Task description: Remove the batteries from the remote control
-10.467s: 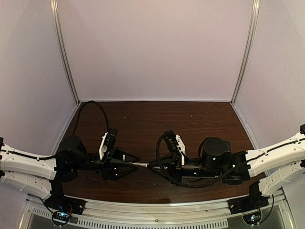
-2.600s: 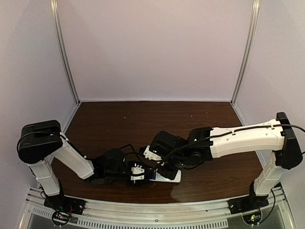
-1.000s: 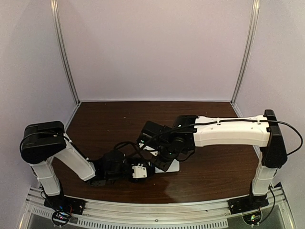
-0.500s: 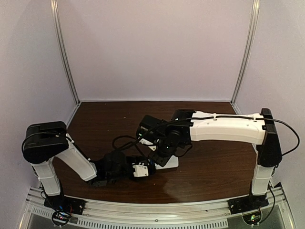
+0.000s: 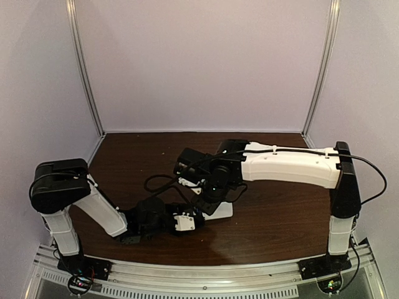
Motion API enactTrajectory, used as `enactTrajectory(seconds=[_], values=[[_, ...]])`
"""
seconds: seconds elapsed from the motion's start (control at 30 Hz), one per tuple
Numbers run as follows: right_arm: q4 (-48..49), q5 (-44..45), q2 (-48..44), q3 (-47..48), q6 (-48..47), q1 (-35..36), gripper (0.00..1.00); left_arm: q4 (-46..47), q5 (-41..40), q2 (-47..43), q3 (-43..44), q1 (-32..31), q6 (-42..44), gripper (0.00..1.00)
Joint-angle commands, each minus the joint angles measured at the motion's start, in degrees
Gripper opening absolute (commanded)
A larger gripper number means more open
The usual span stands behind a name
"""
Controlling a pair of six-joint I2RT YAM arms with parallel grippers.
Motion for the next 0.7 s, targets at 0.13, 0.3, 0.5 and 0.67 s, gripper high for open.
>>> enactTrajectory(seconds=[0.13,0.3,0.5,0.67], values=[[-4.2,5.4,2.4,5.2,2.2,-2.0,0.00,3.4,1.2,0.8,0.3,-1.4,0.9,0.00],[-5.8,5.1,3.9,7.9,2.5,-2.6,0.00,3.3,0.8,0.9,0.4,-1.6,1.0,0.00],[-6.5,5.4,4.7,9.9,2.6,-3.3,0.00,3.2,0.6,1.2,0.6,-1.8,1.2,0.00],[-7.4,6.0,5.3,11.8,2.6,-3.8,0.00,3.2,0.5,1.5,0.7,-1.8,1.3,0.00]])
